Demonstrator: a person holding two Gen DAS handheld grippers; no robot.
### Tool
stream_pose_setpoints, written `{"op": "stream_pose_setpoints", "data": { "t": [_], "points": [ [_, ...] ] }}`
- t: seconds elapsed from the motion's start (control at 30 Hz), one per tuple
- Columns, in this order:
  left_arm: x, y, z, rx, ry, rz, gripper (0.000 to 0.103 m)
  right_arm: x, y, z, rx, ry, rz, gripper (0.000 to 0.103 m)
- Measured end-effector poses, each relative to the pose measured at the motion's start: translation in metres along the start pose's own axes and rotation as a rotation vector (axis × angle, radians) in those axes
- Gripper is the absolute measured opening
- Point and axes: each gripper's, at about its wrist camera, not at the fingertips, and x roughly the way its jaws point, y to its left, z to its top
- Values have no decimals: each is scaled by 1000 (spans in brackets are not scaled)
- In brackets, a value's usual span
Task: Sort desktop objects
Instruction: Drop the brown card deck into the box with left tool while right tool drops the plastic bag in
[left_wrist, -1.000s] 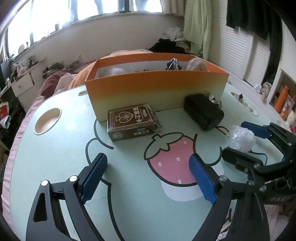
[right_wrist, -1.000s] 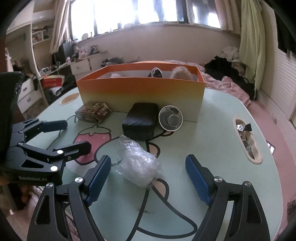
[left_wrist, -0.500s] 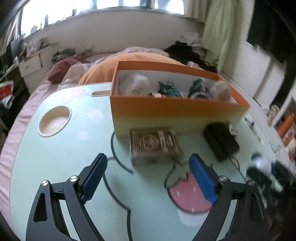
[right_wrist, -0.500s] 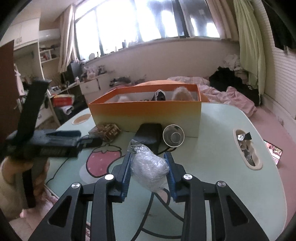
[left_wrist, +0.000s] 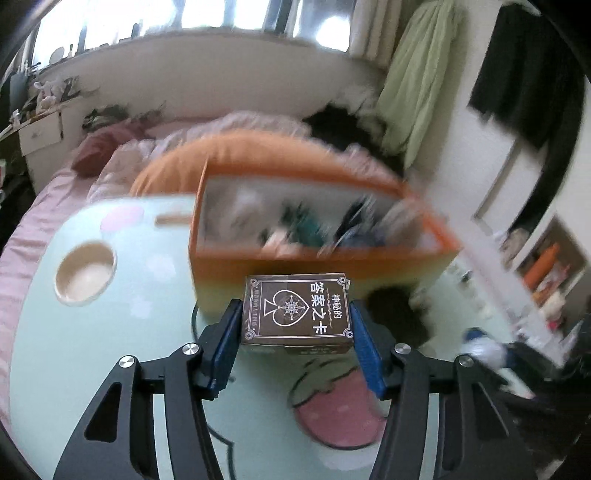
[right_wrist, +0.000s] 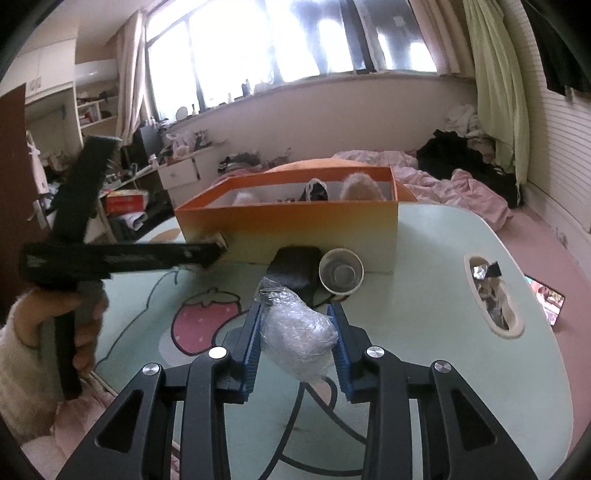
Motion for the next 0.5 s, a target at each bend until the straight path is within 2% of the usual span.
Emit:
{"op": "stream_pose_setpoints", "data": {
  "t": [0.07,0.17,0.2,0.27,0.33,0.4,0.47,0.5],
  "points": [
    [-15,-8,20,16,-60,-12,57,-3,4,22,-20,-44,-14,33],
    [-17,-11,50,2,-126,-1,58,9,8,70,-32,-60,-34,34],
    [-11,-8,59,-19,-130,6,58,15,6,86,-20,-71,-31,34],
    [5,-2,70,-52,-102,34,67,39,0,112,-2,-46,-50,34],
    [16,3,69,-73,-103,47,68,68,-7,126,6,12,-68,42],
    [15,6,56,-61,-103,47,68,86,-13,126,20,66,-111,60],
    [6,6,43,-58,-117,34,69,81,-20,118,61,61,-82,61],
    [2,6,39,-58,-125,34,70,72,-20,113,71,39,-57,65]
  ]
}}
